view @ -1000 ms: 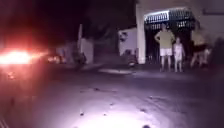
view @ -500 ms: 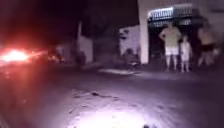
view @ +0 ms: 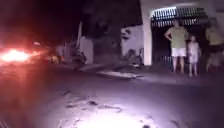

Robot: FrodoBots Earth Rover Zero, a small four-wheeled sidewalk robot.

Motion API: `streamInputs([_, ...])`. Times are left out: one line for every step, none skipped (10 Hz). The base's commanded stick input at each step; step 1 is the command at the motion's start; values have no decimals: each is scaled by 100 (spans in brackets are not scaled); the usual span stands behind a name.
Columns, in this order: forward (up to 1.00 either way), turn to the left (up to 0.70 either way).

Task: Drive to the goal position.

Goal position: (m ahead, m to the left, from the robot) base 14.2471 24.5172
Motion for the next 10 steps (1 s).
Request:
streamInputs([70,0])
streamInputs([70,0])
streamInputs([70,0])
streamInputs([70,0])
streamInputs([70,0])
streamInputs([70,0])
streamInputs([70,0])
streamInputs([70,0])
streamInputs([70,0])
streamInputs([70,0])
